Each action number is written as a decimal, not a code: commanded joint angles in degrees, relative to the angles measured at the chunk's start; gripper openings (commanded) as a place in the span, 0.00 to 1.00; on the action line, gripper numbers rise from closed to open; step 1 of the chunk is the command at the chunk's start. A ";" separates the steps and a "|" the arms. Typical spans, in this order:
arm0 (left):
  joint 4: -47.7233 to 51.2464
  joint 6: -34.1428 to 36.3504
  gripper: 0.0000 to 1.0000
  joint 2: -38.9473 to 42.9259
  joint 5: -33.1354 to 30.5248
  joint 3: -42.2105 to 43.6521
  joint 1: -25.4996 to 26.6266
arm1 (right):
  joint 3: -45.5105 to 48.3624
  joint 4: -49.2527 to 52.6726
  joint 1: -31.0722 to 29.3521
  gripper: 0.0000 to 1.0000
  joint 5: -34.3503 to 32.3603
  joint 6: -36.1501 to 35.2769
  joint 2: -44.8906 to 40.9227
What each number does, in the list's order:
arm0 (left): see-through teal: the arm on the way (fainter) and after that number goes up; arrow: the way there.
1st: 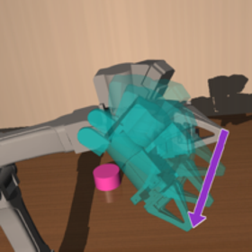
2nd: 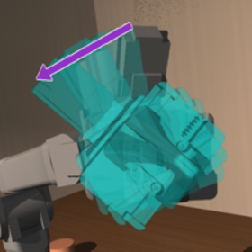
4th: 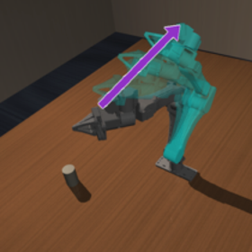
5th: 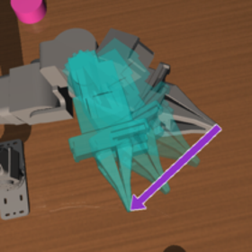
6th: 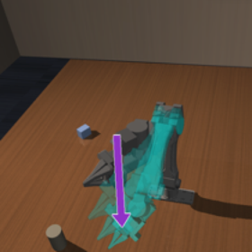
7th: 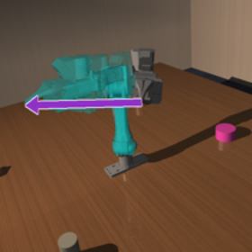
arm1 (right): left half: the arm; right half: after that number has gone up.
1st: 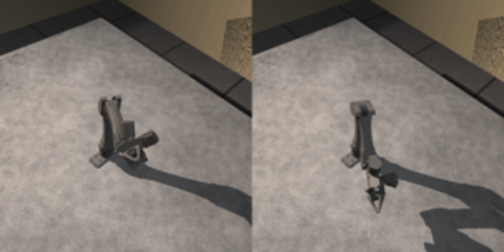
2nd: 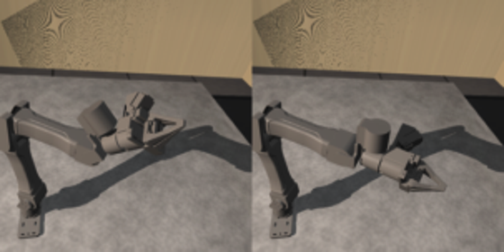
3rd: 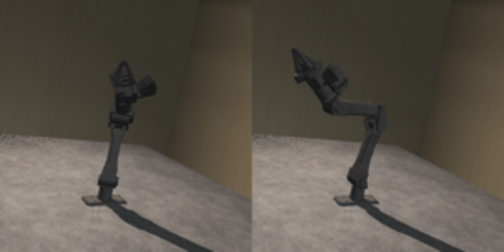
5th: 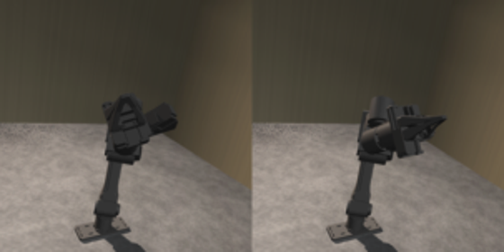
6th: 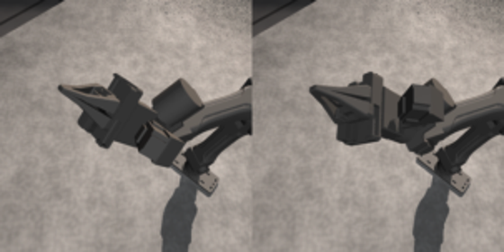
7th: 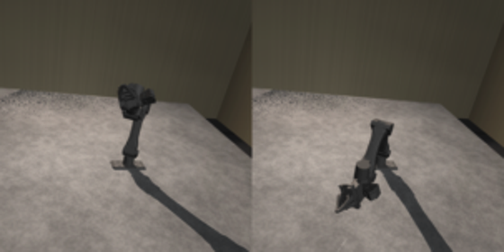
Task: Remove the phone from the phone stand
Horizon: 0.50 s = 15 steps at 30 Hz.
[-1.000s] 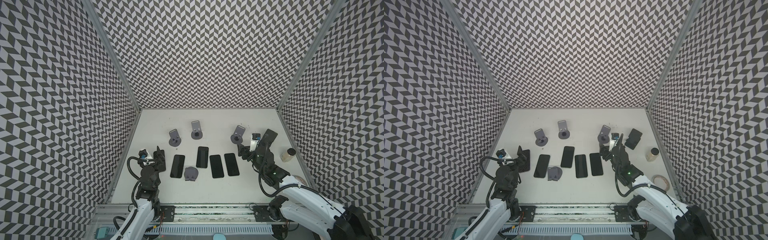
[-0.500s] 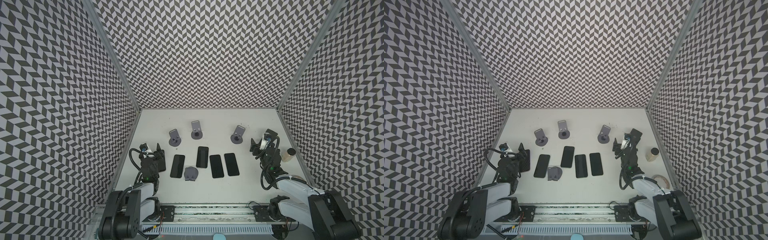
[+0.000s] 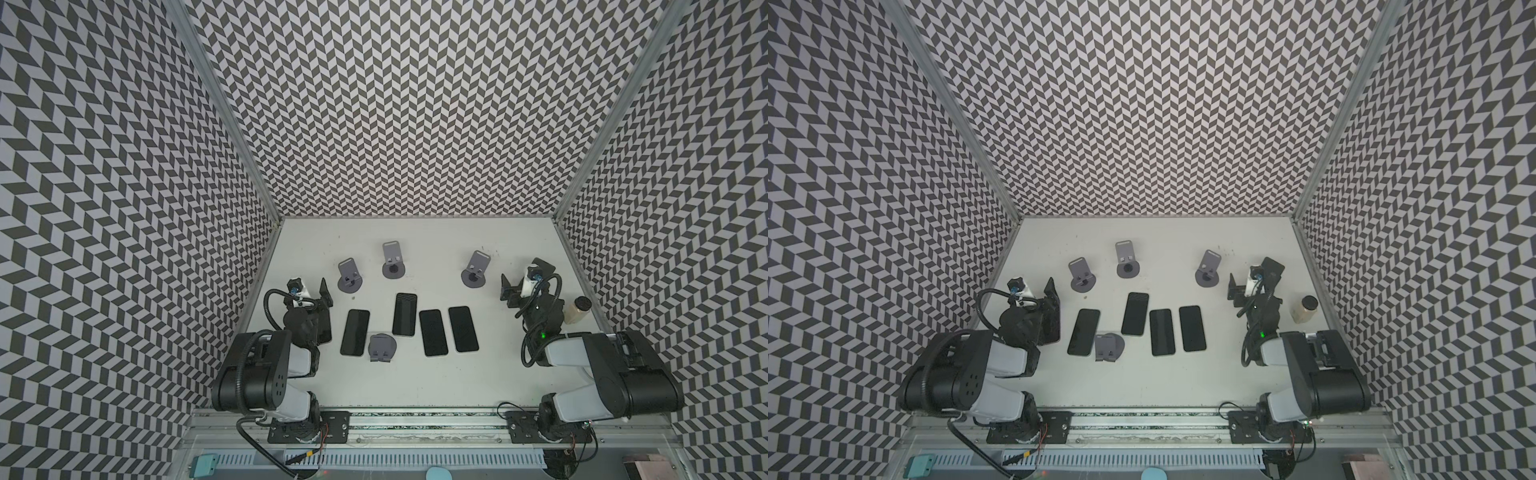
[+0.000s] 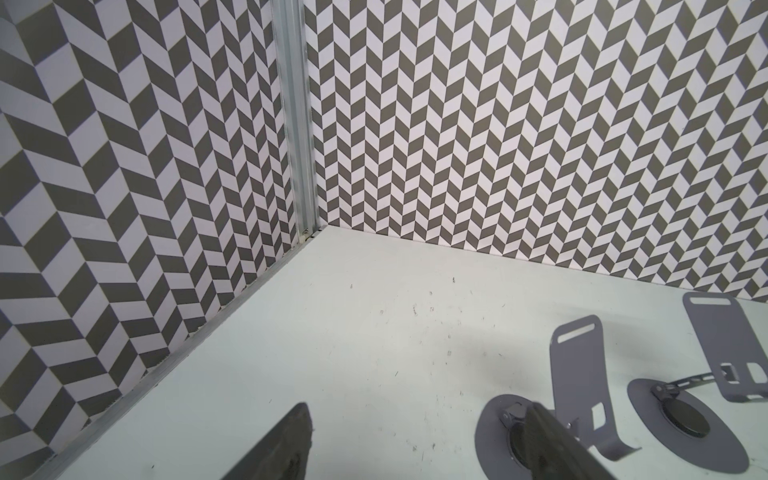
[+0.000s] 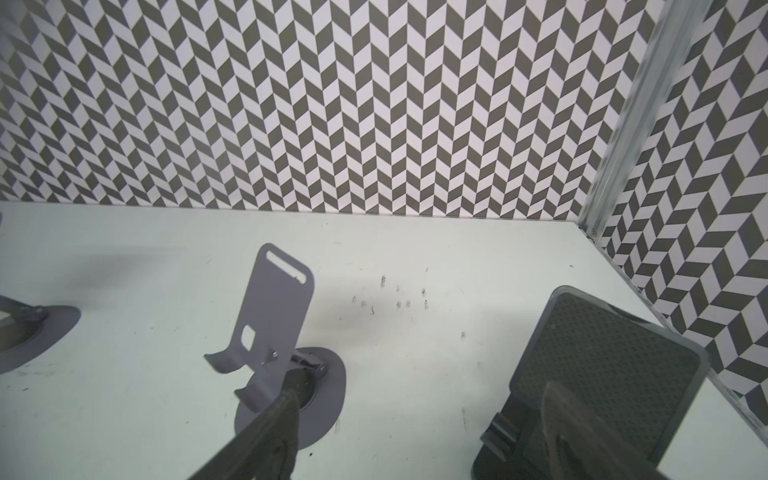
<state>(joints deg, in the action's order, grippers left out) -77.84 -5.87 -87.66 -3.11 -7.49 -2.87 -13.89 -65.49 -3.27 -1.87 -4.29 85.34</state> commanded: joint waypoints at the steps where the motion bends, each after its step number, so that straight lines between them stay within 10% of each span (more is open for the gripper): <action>1: -9.33 1.03 0.83 -1.41 2.15 0.96 -0.38 | -0.90 -5.45 0.62 0.91 3.12 1.42 2.26; 15: 4.28 3.85 1.00 -1.60 -10.16 -6.23 5.37 | -1.91 -4.47 0.99 0.99 0.12 3.37 2.87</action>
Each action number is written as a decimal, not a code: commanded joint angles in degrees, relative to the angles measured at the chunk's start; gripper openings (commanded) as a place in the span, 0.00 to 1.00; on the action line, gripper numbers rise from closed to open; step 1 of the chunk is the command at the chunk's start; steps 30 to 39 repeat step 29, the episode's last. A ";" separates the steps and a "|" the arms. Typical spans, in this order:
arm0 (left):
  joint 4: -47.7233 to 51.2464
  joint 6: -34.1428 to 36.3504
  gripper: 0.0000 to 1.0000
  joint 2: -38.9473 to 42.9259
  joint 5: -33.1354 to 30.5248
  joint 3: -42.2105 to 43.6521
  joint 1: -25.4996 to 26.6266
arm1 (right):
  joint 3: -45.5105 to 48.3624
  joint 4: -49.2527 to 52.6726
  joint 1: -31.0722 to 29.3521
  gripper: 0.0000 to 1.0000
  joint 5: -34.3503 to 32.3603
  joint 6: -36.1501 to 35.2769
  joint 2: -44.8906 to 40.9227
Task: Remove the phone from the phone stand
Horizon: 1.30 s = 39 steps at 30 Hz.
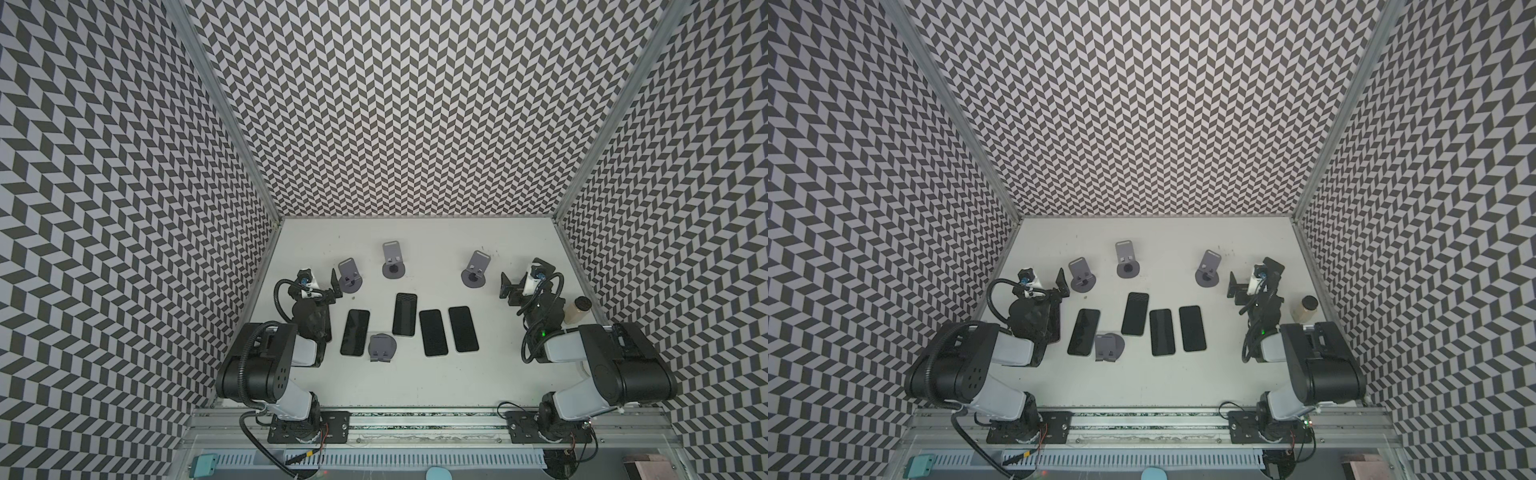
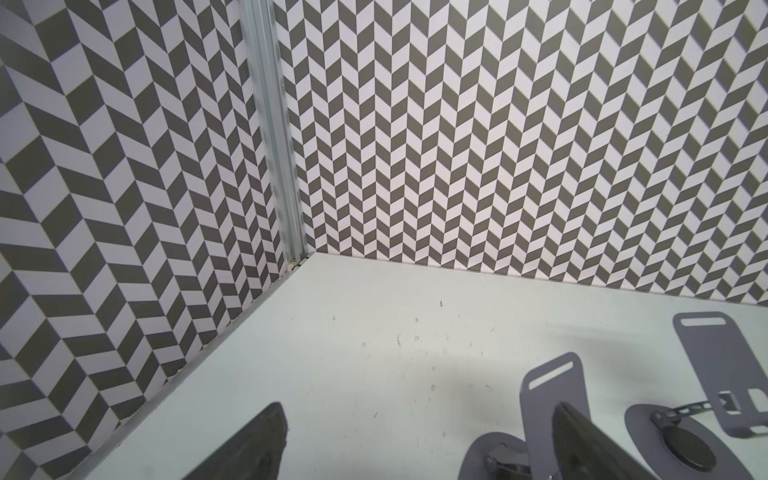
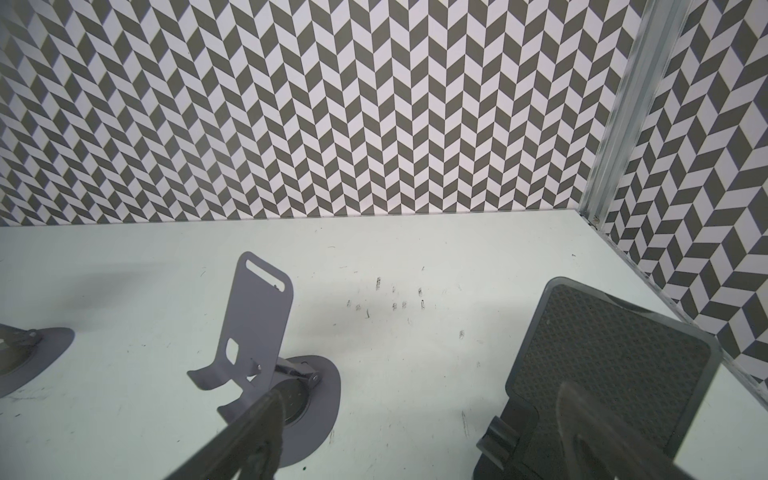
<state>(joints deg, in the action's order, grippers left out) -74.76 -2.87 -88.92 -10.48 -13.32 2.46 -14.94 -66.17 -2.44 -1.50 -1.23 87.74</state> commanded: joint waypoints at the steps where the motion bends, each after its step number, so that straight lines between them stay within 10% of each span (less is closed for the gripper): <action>1: 0.64 0.94 1.00 -0.43 -2.79 -0.14 -0.07 | -0.84 -3.79 0.15 0.99 -0.19 0.42 0.49; 39: 0.92 0.94 1.00 -0.35 -2.17 -0.24 -0.17 | -0.75 -4.11 0.15 0.99 -0.08 0.22 0.51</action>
